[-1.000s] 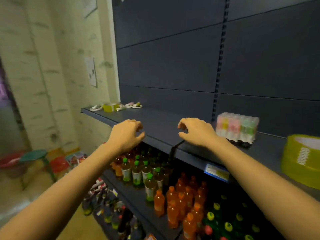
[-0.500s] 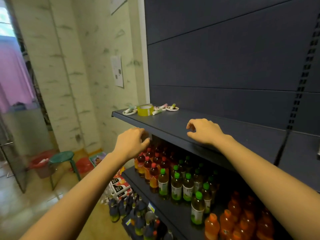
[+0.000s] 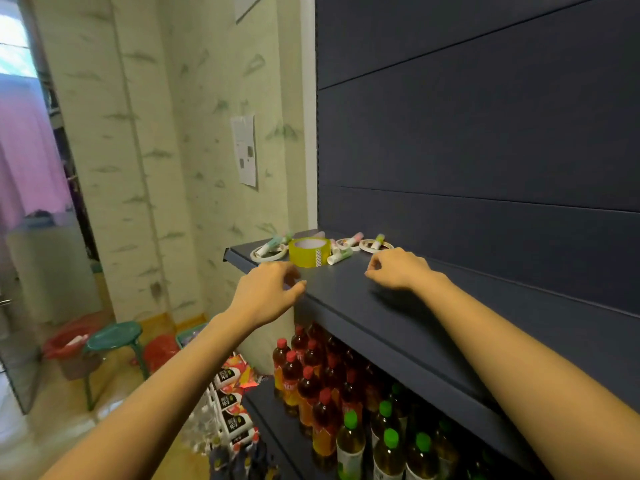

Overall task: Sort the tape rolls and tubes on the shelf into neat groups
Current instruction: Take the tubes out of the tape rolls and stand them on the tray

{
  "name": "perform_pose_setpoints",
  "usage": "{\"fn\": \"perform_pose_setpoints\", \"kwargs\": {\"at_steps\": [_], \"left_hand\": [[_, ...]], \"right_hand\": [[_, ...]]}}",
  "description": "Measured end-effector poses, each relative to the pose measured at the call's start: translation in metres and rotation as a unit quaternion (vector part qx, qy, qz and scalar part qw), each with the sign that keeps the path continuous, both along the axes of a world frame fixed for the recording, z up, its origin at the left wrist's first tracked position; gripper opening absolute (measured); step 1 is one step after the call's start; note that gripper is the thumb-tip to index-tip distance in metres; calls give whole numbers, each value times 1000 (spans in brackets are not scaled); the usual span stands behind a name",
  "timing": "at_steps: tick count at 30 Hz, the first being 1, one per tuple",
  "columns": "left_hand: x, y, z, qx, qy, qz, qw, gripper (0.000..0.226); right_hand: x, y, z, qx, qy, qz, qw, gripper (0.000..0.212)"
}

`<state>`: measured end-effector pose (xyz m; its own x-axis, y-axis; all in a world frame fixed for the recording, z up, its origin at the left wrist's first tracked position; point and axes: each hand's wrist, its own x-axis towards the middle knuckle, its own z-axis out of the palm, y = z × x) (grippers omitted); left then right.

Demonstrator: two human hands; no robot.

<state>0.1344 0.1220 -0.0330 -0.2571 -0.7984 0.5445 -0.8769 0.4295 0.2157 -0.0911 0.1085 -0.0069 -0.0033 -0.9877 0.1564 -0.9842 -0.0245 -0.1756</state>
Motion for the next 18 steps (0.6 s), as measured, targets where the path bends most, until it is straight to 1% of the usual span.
{"fn": "perform_pose_setpoints", "kwargs": {"at_steps": [3, 6, 8, 11, 15, 18], "left_hand": [[2, -35, 4, -17, 24, -1, 1000, 23], [3, -64, 2, -11, 19, -4, 1000, 25], [5, -83, 3, -7, 10, -11, 1000, 27], [9, -113, 8, -12, 23, -29, 999, 25], [12, -158, 17, -12, 28, -63, 998, 26], [9, -195, 26, -11, 23, -94, 995, 28]], "right_hand": [[3, -45, -3, -10, -26, -30, 999, 36], [9, -82, -12, 22, -47, -68, 996, 42], [13, -103, -19, 44, -49, -86, 994, 49], [17, -132, -24, 37, -34, -110, 993, 59], [26, -170, -20, 59, -37, -147, 987, 82], [32, -195, -19, 86, -17, -189, 978, 82]]}}
